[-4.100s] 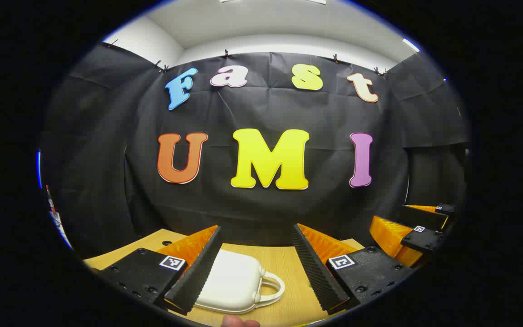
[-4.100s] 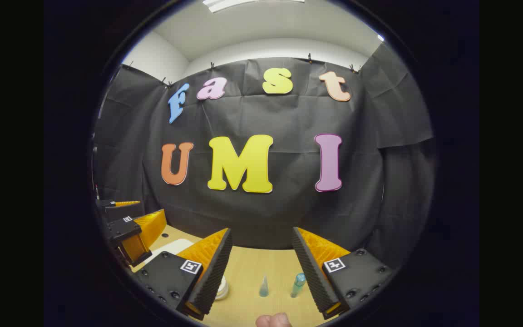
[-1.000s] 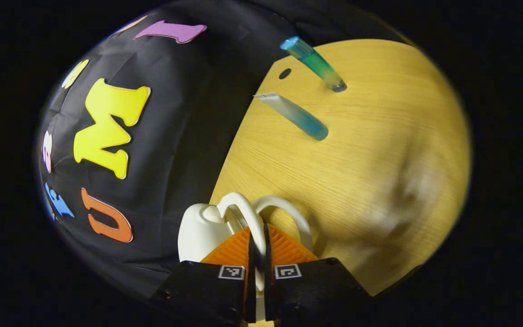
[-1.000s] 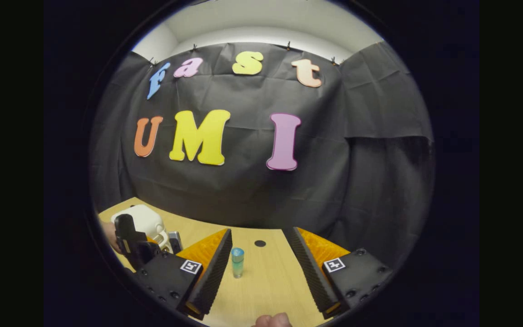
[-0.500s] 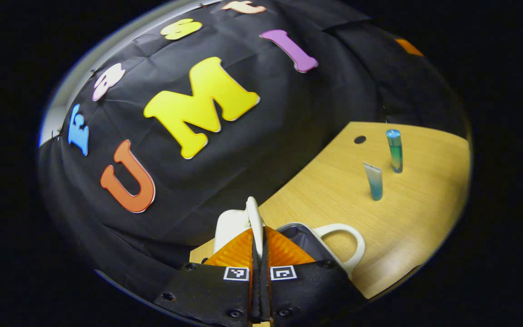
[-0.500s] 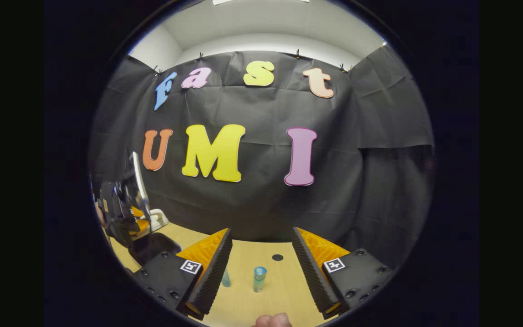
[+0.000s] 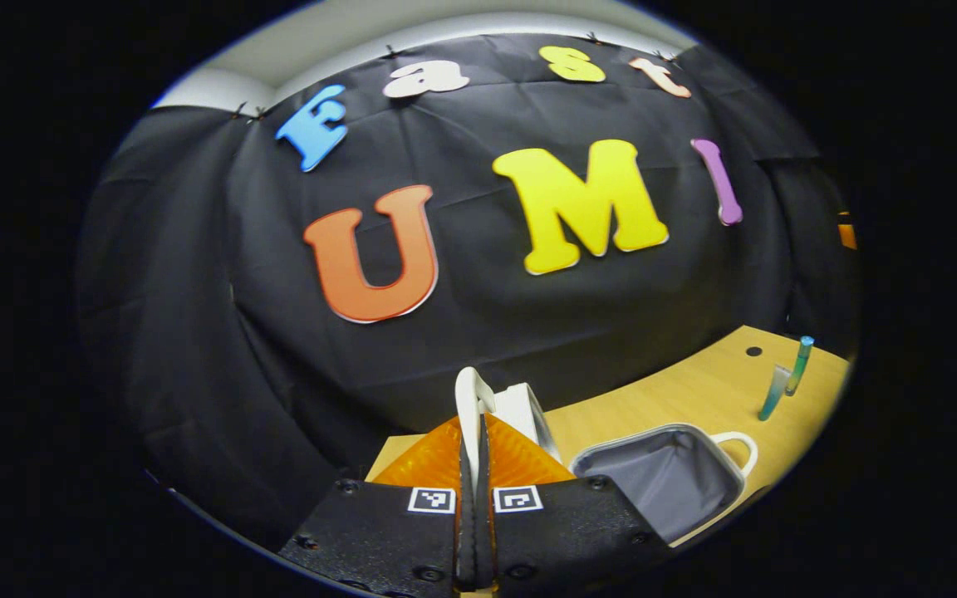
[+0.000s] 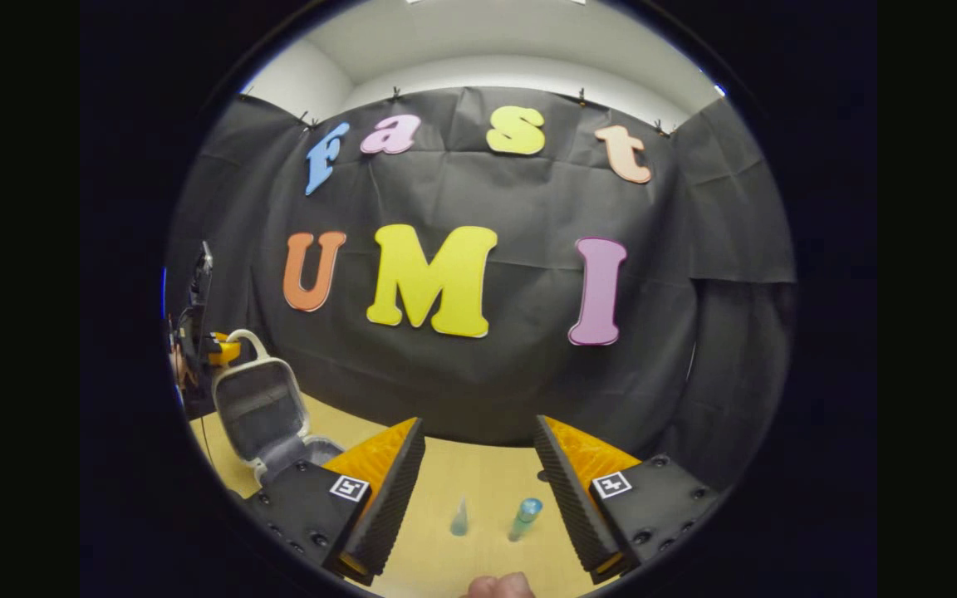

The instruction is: First open the suitcase, pack the skin care products into it, and then close the suitcase.

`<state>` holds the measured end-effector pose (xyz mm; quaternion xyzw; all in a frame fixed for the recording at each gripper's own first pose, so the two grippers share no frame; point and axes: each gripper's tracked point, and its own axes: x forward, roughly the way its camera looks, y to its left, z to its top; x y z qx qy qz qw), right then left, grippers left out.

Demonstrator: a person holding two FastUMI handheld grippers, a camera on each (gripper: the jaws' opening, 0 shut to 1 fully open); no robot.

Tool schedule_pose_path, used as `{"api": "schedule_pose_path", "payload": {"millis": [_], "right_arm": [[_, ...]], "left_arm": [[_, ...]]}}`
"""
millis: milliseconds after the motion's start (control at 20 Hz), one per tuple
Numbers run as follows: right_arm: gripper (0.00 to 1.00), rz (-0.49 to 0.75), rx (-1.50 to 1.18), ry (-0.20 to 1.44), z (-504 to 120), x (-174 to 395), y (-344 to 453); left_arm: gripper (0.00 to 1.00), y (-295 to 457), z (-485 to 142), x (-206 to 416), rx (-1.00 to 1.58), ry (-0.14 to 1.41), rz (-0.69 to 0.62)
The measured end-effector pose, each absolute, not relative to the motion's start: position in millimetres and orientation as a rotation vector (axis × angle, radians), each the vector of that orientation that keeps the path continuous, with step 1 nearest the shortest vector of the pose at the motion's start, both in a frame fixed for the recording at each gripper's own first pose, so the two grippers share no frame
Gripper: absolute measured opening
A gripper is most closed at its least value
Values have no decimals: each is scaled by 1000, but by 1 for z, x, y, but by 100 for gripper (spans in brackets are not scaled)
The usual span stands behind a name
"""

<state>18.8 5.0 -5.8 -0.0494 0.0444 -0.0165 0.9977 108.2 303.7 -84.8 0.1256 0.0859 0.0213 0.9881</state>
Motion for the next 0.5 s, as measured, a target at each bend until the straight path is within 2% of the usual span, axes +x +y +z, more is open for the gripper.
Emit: {"api": "schedule_pose_path", "payload": {"millis": [300,500], "right_arm": [[79,-24,-193,140,-20,20,33],[79,-39,-219,189,-35,24,39]], "left_arm": [[3,420,-185,138,-48,301,175],[4,427,-283,158,-299,475,262]]}}
